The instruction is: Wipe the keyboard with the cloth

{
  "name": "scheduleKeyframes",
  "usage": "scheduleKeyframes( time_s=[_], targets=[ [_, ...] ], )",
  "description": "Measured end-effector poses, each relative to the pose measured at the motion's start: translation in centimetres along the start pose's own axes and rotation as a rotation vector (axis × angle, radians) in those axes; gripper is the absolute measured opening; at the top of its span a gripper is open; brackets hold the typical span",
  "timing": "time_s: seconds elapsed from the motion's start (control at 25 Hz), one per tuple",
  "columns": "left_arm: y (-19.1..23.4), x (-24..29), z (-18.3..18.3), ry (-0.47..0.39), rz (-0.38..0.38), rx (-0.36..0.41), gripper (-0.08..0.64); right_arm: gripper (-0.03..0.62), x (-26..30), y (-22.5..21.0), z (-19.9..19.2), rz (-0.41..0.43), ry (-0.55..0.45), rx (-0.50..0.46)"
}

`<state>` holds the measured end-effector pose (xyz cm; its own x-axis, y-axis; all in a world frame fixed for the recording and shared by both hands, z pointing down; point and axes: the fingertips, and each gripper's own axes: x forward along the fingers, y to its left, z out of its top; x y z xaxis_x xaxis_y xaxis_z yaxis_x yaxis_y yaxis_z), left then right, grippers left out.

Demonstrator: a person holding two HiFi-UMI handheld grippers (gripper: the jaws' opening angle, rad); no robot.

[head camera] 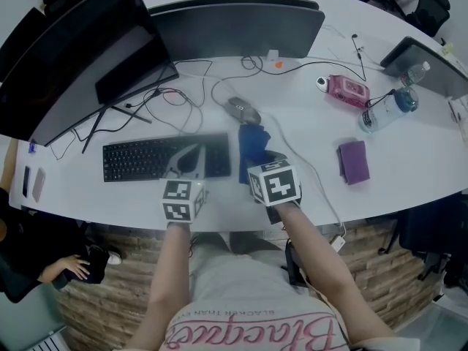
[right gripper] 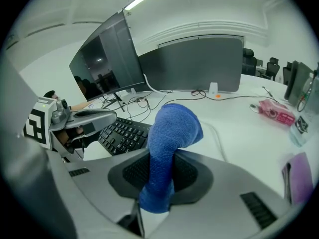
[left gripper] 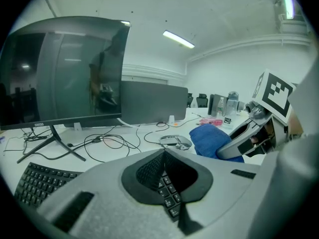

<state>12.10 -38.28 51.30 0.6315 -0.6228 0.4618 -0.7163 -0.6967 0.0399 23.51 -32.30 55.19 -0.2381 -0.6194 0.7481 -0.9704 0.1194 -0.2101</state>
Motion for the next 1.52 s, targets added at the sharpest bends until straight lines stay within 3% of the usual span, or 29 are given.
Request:
scheduleKeyframes(
  time_s=[0.4,0.76,1.28,1.52],
  targets=[
    [0.3,-4.1,3.5,-0.113,0.027,0.083,0.005,0.087,-5.3,-0.3,1.2,-0.110,-0.135,-0.027],
    [3.3,-9.2,6.0,-0.227,0.024,0.134,0.005,0.087,-8.9,3.2,3.8,-0.228,-0.267,-0.080],
    [7.8,-19.4,9.1,-0.379,-0.017,0.161,0.005,0.087,-11.3,15.6,6.4,-0.236,-0.466,-0.135],
    [8.4,-23.7,9.6,-0.444,-0.057,0.212,0.005,0.087,-12.8,21.8,7.7,-0.216,-0.571,-0.192]
  ],
)
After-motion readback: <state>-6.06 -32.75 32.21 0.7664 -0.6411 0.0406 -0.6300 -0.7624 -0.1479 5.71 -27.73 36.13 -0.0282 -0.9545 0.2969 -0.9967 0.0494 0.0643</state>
